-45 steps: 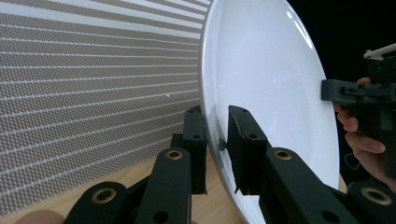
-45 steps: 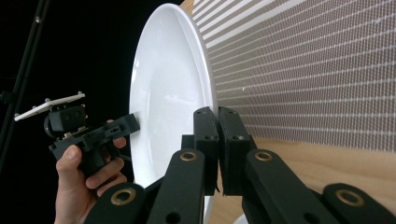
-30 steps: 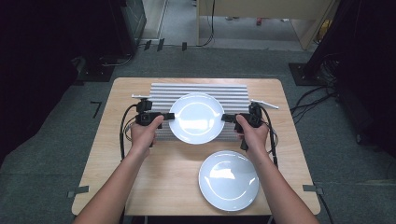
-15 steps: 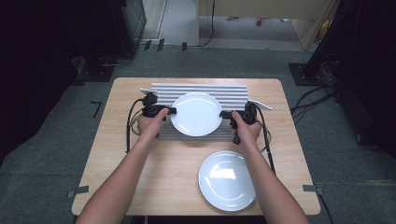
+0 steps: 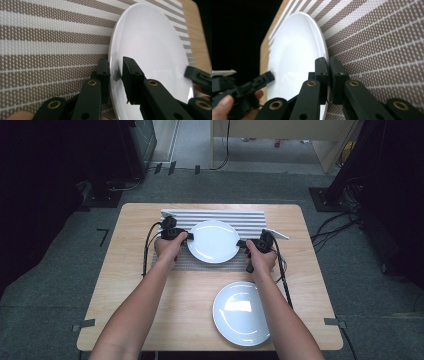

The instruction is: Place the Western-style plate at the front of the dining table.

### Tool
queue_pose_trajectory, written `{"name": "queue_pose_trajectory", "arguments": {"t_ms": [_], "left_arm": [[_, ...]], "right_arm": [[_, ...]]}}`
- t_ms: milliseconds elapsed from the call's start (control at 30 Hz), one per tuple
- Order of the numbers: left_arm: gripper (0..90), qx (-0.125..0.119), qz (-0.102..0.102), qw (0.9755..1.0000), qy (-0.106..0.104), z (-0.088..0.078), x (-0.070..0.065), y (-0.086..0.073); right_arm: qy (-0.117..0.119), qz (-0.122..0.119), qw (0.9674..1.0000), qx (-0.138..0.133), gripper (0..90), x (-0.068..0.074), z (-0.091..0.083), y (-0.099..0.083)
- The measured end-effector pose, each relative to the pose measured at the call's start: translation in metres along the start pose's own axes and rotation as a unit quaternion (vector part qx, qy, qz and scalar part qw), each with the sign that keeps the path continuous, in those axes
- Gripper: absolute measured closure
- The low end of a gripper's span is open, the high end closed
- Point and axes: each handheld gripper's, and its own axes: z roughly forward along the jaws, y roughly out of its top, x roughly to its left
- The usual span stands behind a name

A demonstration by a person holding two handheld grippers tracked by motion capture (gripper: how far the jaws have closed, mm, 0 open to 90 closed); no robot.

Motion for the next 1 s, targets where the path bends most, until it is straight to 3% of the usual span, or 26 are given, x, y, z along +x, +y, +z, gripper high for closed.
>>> {"name": "queue_pose_trajectory", "arguments": {"t_ms": [100, 300, 433, 600, 700, 1000], "left_arm": [[75.7, -0.001, -0.014, 0.9999, -0.001, 0.003, 0.004, 0.001], [72.4, -0.006, -0.023, 0.9997, -0.003, 0.009, 0.007, 0.002], [69.5, -0.023, -0.035, 0.9991, -0.009, 0.008, 0.008, 0.003], [64.6, -0.034, -0.029, 0.9990, -0.006, 0.010, 0.009, 0.003], [62.4, -0.043, -0.035, 0.9983, -0.018, 0.012, 0.009, 0.003], [58.5, -0.058, -0.040, 0.9969, -0.035, 0.015, 0.010, -0.001]], "right_arm": [[-0.010, -0.015, 0.9998, -0.007, 86.3, 0.007, 0.002, 0.002], [-0.011, -0.012, 0.9998, -0.014, 86.3, 0.008, 0.006, 0.006], [-0.015, -0.015, 0.9994, -0.027, 85.8, 0.007, 0.012, 0.006], [-0.010, -0.017, 0.9991, -0.037, 85.7, 0.008, 0.019, 0.008], [0.000, -0.006, 0.9988, -0.048, 84.4, 0.007, 0.020, 0.009], [0.003, -0.015, 0.9980, -0.061, 80.5, 0.003, 0.023, 0.010]]}}
